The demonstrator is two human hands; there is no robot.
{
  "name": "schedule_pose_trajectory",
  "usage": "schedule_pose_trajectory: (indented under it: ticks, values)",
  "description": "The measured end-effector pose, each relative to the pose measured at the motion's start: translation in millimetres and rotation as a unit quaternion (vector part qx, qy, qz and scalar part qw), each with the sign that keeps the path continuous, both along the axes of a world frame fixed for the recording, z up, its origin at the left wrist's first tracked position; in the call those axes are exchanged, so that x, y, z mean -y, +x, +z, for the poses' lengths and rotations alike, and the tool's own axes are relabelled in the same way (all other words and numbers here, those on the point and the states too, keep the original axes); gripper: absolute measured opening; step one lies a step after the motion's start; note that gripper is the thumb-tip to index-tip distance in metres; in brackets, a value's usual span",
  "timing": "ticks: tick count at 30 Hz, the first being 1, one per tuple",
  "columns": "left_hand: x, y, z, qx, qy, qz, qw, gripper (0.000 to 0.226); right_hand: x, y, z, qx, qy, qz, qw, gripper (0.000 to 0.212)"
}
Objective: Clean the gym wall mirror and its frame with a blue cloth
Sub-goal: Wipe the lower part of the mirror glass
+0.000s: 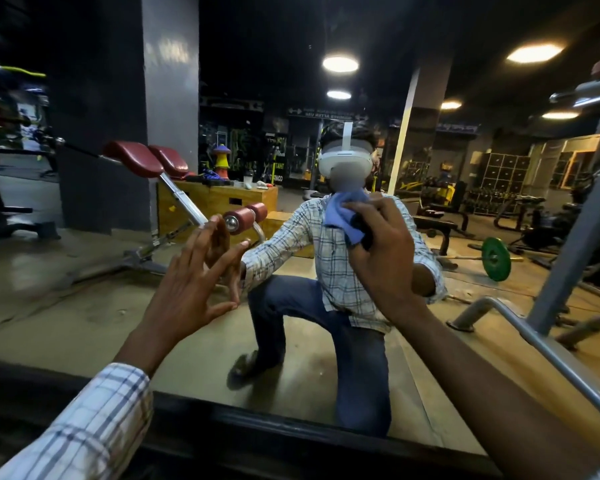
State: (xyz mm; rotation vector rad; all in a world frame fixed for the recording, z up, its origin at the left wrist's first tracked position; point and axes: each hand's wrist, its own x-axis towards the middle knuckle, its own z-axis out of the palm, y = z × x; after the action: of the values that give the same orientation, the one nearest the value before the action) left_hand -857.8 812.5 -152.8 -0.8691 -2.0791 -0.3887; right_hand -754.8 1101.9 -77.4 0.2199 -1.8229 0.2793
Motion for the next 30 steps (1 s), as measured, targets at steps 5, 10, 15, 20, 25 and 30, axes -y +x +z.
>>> schedule_pose_trajectory:
  ticks: [5,10,15,20,25,30]
  values:
    - [3.7,-6.5,10.3,-0.034,-0.003,-0.028,0.999,0.120,5.3,-4.9,-34.6,0.084,0.100,0.036,0.991,0.049]
    - [31.2,-28.4,41.3,-0.053,-0.023,-0.044,0.997,0.122,17.2,-5.2,-13.6,0.024,0.005,0.027,0.999,0.029]
    - [69.7,-55.5,62.6,-0.063,-0.053,-0.051,0.995,0.126,67.2,-35.9,-19.0,-0.054,-0.097,-0.017,0.994,0.031]
    - [103.5,-77.6,56.5,-0.084,-0.043,-0.070,0.993,0.118,104.1,-49.0,-45.6,0.053,0.038,-0.012,0.998,0.034]
    - [120.2,-96.4,54.8,-0.083,-0.038,-0.093,0.991,0.114,131.8,-61.2,-4.5,-0.149,-0.222,-0.049,0.962,0.026]
    - [133.6,-116.4,57.5,-0.089,-0.025,-0.111,0.990,0.115,172.8,-76.5,-18.5,-0.018,-0.110,-0.037,0.993,0.022]
